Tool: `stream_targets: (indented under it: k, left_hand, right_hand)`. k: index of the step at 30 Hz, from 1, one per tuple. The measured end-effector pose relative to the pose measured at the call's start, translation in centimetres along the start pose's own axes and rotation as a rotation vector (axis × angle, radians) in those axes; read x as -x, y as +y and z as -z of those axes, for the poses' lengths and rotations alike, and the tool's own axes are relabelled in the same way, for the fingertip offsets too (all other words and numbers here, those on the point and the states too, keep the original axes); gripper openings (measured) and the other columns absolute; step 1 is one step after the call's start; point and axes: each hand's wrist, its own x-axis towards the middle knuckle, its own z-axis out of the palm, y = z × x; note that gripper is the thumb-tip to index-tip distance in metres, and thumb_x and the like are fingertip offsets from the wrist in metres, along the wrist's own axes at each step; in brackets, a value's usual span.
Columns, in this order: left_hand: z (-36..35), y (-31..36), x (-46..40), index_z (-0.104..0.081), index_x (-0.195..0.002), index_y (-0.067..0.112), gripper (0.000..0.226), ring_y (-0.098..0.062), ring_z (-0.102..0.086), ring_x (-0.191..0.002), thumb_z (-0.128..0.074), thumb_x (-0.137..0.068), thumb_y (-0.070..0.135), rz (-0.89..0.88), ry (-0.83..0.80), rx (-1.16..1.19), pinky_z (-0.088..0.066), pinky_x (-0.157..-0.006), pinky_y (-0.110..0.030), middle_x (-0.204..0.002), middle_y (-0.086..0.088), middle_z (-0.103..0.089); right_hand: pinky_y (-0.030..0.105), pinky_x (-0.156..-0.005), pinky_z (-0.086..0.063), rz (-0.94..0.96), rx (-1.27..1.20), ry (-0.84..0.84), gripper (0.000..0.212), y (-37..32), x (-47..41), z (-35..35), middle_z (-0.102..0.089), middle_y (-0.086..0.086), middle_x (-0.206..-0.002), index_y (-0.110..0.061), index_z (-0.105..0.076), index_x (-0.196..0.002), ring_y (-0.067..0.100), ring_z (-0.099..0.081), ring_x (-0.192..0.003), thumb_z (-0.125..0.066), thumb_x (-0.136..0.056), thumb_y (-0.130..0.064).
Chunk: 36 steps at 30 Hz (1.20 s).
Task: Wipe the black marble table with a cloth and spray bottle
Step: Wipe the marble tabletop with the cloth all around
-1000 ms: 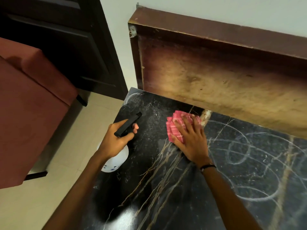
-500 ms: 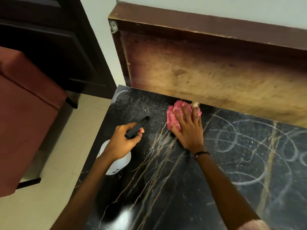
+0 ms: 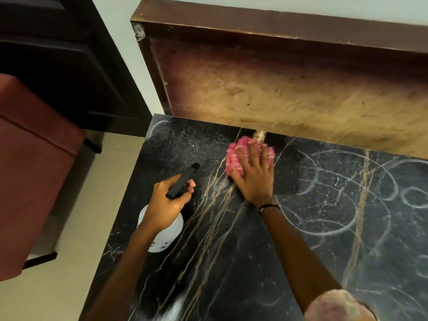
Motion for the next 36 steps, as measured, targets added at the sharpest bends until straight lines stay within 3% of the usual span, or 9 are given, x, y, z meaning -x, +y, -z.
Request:
stream_targets:
  k: [6,10,13,15,20,24,30,33,36]
  left_hand:
    - [-0.5,0.2,2.2,-0.064,-0.087,0.013,0.030,0.004,-0.056,-0.049,-0.053,-0.083,-0.014,0.030,-0.014,0.022,-0.041,-0.048,-0.007,-0.081,-0.008,-0.063]
    - [-0.4,-0.2,4.5,-0.065,-0.085,0.014,0.032,0.002,-0.056,-0.047,-0.053,-0.083,-0.016,0.073,0.007,0.078,-0.041,-0.047,-0.007,-0.075,0.003,-0.065]
    - [-0.3,-0.6,6.3,-0.064,-0.086,0.011,0.029,-0.001,-0.052,-0.043,-0.052,-0.083,-0.016,0.091,0.020,0.095,-0.039,-0.045,-0.008,-0.078,-0.010,-0.063]
    - [-0.3,-0.9,7.2,-0.065,-0.085,0.010,0.029,-0.002,-0.053,-0.045,-0.053,-0.083,-0.016,0.085,0.021,0.099,-0.039,-0.046,-0.008,-0.075,-0.005,-0.064]
    - [-0.7,-1.8,8.6,-0.065,-0.086,0.007,0.026,-0.004,-0.051,-0.046,-0.053,-0.081,-0.016,0.069,0.009,0.074,-0.037,-0.046,-0.010,-0.071,-0.004,-0.062]
    - [-0.8,-1.7,9.5,-0.065,-0.080,0.013,0.029,-0.004,-0.052,-0.043,-0.055,-0.081,-0.014,0.071,0.015,0.081,-0.039,-0.046,-0.010,-0.063,0.002,-0.060]
    - [-0.3,-1.7,11.1,-0.065,-0.086,0.015,0.028,0.001,-0.059,-0.055,-0.055,-0.083,-0.011,0.071,-0.012,0.065,-0.045,-0.050,-0.011,-0.082,-0.006,-0.064]
    - [-0.1,-2.1,12.0,-0.066,-0.086,0.018,0.029,0.000,-0.058,-0.055,-0.055,-0.083,-0.009,0.097,-0.003,0.062,-0.042,-0.054,-0.014,-0.082,-0.002,-0.065]
    - [-0.1,-2.6,13.0,-0.066,-0.085,0.019,0.030,-0.001,-0.056,-0.051,-0.056,-0.083,-0.009,0.106,0.001,0.072,-0.040,-0.052,-0.014,-0.078,-0.001,-0.064]
  right_hand:
    - [0.059,-0.115,-0.018,0.299,0.040,0.005,0.068,0.3,11.0,-2.1,-0.016,0.002,-0.160,-0.037,-0.018,-0.150,0.033,-0.002,-0.148,-0.028,-0.091,-0.069]
    - [0.060,-0.113,-0.023,0.155,0.045,-0.003,0.071,3.9,10.6,-0.7,-0.022,0.004,-0.158,-0.034,-0.026,-0.149,0.034,-0.006,-0.147,-0.011,-0.090,-0.072]
    - [0.062,-0.115,-0.014,-0.019,-0.010,-0.004,0.075,1.1,6.8,-0.5,-0.023,0.006,-0.157,-0.032,-0.029,-0.148,0.039,-0.011,-0.145,-0.009,-0.088,-0.074]
    - [0.061,-0.112,-0.006,-0.034,-0.027,0.001,0.075,-2.1,4.6,-1.0,-0.024,0.008,-0.157,-0.032,-0.031,-0.147,0.041,-0.013,-0.144,-0.015,-0.087,-0.073]
    - [0.065,-0.114,-0.013,0.273,-0.011,0.030,0.064,-8.6,6.8,-2.8,-0.026,0.005,-0.157,-0.033,-0.032,-0.146,0.036,-0.011,-0.146,-0.029,-0.091,-0.065]
    - [0.059,-0.115,-0.014,0.438,0.010,-0.019,0.064,-6.1,14.4,-3.0,-0.025,0.002,-0.157,-0.036,-0.028,-0.147,0.032,-0.009,-0.147,-0.021,-0.093,-0.068]
    - [0.062,-0.113,-0.020,0.128,0.050,-0.030,0.072,1.5,14.3,-1.2,-0.019,0.005,-0.158,-0.035,-0.021,-0.149,0.036,-0.008,-0.146,-0.008,-0.089,-0.073]
    - [0.061,-0.114,-0.006,-0.045,-0.028,-0.025,0.077,-1.9,11.0,-1.1,-0.021,0.006,-0.158,-0.034,-0.029,-0.147,0.040,-0.008,-0.145,-0.008,-0.086,-0.074]
    - [0.064,-0.112,0.000,0.040,-0.015,-0.021,0.072,-7.0,10.3,-2.1,-0.018,0.007,-0.159,-0.036,-0.027,-0.148,0.040,-0.006,-0.145,-0.017,-0.086,-0.071]
